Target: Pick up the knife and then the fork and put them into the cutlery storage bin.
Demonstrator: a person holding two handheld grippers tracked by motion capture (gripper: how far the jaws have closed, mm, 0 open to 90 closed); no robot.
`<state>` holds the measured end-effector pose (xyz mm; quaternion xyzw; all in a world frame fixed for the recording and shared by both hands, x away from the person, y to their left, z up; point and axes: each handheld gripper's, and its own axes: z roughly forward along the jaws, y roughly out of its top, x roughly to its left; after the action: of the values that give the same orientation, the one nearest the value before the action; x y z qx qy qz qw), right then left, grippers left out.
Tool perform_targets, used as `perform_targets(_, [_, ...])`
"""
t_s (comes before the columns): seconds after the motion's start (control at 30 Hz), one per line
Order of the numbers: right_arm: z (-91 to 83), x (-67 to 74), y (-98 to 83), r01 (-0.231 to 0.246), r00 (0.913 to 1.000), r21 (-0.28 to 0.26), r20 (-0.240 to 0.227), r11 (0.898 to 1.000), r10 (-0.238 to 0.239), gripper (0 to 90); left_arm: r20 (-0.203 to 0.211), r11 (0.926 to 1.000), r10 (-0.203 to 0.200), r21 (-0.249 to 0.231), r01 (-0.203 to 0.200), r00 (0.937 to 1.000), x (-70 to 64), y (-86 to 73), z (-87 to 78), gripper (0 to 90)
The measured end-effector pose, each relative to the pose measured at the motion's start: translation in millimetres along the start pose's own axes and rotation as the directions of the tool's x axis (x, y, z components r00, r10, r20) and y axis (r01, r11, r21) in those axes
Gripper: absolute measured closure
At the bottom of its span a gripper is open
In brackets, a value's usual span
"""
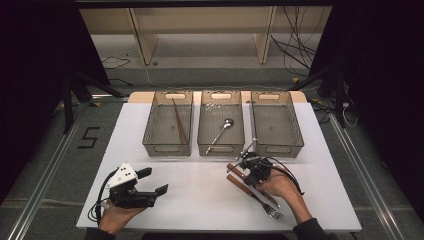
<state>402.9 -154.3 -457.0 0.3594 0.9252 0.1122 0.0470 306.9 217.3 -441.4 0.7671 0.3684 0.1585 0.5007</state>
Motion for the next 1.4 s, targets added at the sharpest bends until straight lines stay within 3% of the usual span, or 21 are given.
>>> perform_targets(0.23, [-5.8,1.6,-2.3,0.020,0.9998,-0.011,0.006,1.000,-0.020,77.5,-0.003,1.0000,-0.002,-0.005,0.002,1.0000,0.4,0.1,-0.7,15.9])
perform_targets(0.8, [-31.3,-7.7,-13.1,-0.012,0.9999,-0.122,-0.010,0.992,0.011,77.7,-0.004,1.0000,0.001,-0.004,-0.001,1.0000,0.0,0.2,-0.9,15.9])
perform_targets(1.07, [-46.0,-10.4,-15.6,-0.025,0.9993,-0.177,-0.032,0.984,0.020,77.7,-0.005,1.0000,0.005,0.000,-0.005,1.0000,0.1,0.3,-0.9,15.9])
perform_targets(1.23, [-67.8,-16.5,-16.4,-0.043,0.9986,-0.242,-0.039,0.969,0.035,77.6,-0.005,1.0000,0.000,-0.003,0.000,1.0000,0.1,0.2,-0.7,15.9])
perform_targets(1.4, [-89.4,-35.5,-14.8,-0.105,0.9945,-0.329,-0.042,0.938,0.096,77.6,-0.004,0.9999,-0.002,-0.014,0.002,1.0000,0.7,0.6,-1.9,15.9])
